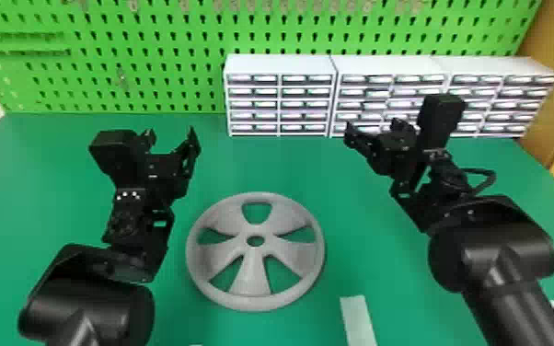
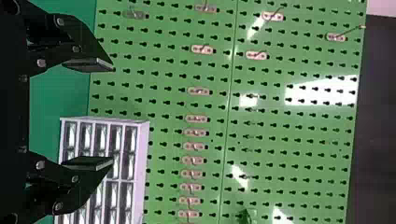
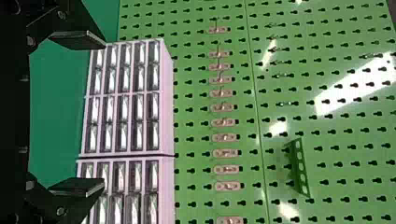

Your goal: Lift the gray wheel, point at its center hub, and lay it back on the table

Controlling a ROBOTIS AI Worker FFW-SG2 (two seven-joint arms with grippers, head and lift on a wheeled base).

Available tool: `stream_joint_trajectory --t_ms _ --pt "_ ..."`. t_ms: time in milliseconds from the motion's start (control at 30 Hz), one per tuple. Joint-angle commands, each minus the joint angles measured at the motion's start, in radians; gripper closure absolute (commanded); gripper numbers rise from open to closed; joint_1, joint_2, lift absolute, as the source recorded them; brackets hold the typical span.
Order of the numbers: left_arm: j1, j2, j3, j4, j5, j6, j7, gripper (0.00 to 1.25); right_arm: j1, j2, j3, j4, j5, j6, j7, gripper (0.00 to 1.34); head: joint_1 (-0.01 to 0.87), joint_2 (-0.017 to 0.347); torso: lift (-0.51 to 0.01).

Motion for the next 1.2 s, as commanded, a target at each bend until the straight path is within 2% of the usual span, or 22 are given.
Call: stream_joint_trajectory --t_ms 0,133,233,433,667,867,1167 --pt "-0.007 -0.005 0.003 0.003 -0.001 0.002 -0.008 0.53 -0.002 -0.015 0.002 0.0 0.0 -0.008 0.0 0.25 0.692 0.048 -0.096" --pt "-0.024 -0.025 0.02 0.014 -0.021 0.002 -0.051 0.53 -0.01 -0.024 0.0 0.0 0.014 -0.02 0.0 0.25 0.692 0.048 -0.096" --pt "-0.034 -0.037 0.032 0.028 -0.029 0.002 -0.088 0.53 -0.001 -0.023 -0.008 0.0 0.02 -0.02 0.0 0.25 0.692 0.048 -0.096" --pt "-0.032 -0.065 0.058 0.048 -0.044 0.006 -0.117 0.53 0.005 -0.01 -0.011 0.001 0.029 -0.02 0.0 0.25 0.692 0.048 -0.096" --pt "-0.015 -0.068 0.058 0.051 -0.046 0.008 -0.117 0.53 0.019 -0.018 -0.012 0.001 0.029 -0.04 0.0 0.25 0.692 0.048 -0.096" --pt "-0.054 -0.068 0.06 0.068 -0.055 0.008 -0.137 0.53 0.013 -0.01 -0.027 0.001 0.041 -0.037 0.0 0.25 0.692 0.048 -0.096" --pt "-0.069 -0.068 0.072 0.068 -0.063 0.008 -0.138 0.53 -0.002 0.0 -0.032 0.008 0.04 -0.037 0.0 0.27 0.692 0.048 -0.096"
